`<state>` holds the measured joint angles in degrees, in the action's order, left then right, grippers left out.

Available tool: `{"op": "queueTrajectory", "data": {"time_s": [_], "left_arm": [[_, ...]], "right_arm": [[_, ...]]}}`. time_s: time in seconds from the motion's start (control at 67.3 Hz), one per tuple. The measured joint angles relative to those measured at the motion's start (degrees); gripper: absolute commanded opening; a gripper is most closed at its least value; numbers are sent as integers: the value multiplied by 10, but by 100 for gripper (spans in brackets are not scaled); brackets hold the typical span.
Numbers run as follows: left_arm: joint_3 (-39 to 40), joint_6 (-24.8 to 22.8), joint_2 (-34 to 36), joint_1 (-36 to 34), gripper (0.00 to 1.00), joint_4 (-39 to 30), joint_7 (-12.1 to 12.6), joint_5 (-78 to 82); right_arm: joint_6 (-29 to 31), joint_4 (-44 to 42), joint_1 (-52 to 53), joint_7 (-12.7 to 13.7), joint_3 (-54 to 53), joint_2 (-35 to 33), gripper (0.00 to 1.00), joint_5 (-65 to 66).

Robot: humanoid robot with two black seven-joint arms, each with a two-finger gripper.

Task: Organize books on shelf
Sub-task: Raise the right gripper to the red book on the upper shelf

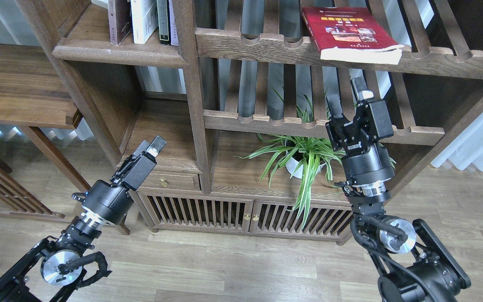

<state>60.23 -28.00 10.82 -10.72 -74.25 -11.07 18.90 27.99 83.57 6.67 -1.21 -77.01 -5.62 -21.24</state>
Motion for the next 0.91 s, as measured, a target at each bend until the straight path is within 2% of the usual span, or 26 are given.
{"op": "queueTrajectory", "data": {"time_s": [0.163,0.475,0.773,0.906], "left_arm": [[1,0,-1,-2,99,6,0,0],[2,0,-4,-1,99,23,0,0],[1,0,-8,-3,99,39,0,0],[-3,0,-24,-12,99,48,1,0]], "right_arm": [[-9,-3,23,0,-8,-1,91,0],[-135,-9,45,1,-10,-21,91,0],[-180,-14,87,2,-10,-31,90,-1],[-200,-14,90,5,-9,-57,89,-2]]}}
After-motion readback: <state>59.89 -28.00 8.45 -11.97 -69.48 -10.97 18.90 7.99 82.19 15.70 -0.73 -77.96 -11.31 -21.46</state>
